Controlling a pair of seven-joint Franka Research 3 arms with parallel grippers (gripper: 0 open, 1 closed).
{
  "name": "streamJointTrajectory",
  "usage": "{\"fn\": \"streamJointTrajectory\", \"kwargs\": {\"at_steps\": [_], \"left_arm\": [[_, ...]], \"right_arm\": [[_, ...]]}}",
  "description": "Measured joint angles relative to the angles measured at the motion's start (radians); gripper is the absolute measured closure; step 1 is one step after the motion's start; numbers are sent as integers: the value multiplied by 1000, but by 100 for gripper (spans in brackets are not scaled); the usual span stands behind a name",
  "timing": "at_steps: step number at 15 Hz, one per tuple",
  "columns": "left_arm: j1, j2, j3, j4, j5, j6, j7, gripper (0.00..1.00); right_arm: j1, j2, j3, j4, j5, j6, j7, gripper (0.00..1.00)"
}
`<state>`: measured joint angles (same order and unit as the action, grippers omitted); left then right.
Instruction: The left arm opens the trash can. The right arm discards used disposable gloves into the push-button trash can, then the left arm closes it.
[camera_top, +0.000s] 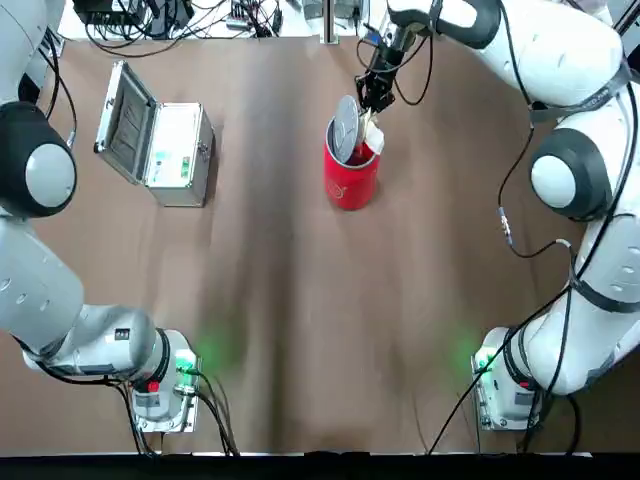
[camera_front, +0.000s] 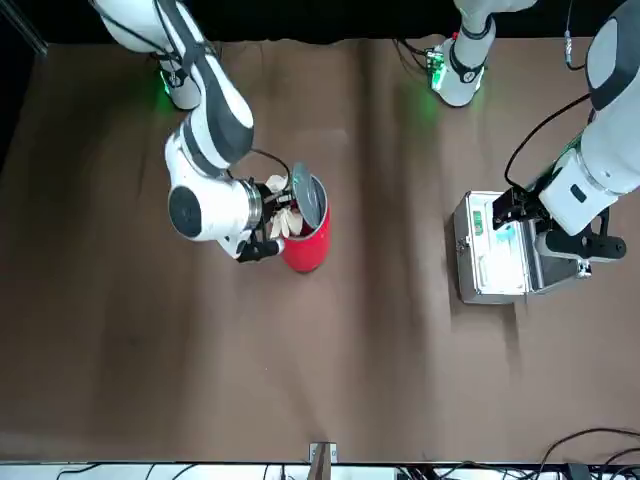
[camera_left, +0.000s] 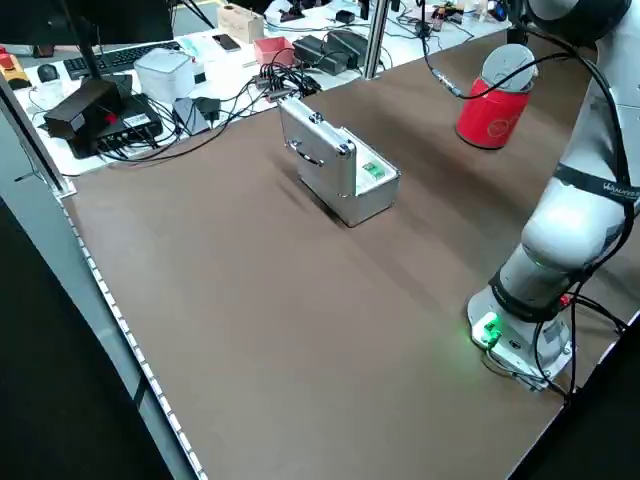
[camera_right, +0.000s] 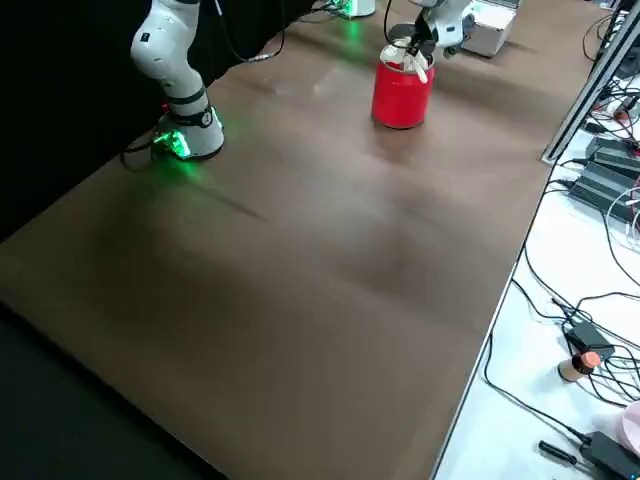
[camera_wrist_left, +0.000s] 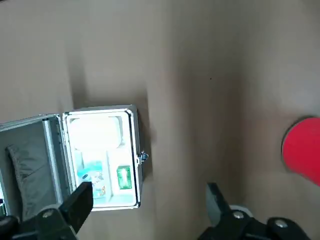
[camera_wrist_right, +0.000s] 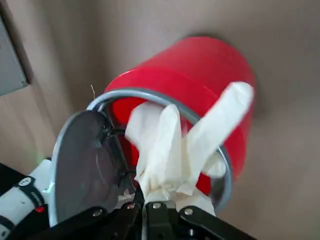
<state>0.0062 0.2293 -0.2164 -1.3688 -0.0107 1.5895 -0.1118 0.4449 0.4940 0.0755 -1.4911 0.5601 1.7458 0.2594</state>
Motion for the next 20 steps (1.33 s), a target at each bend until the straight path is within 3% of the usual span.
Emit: {"fn": "streamJointTrajectory", "kwargs": {"at_steps": [9,20], "left_arm": [[-6,2,0,-3,0,-3,2,0],[-20,19,-1,-10,0,-6,4,0]], "right_arm": [[-19,60,-3,1,107,8,1,98],[-28,67,-3,1,120,8,1,97]]}}
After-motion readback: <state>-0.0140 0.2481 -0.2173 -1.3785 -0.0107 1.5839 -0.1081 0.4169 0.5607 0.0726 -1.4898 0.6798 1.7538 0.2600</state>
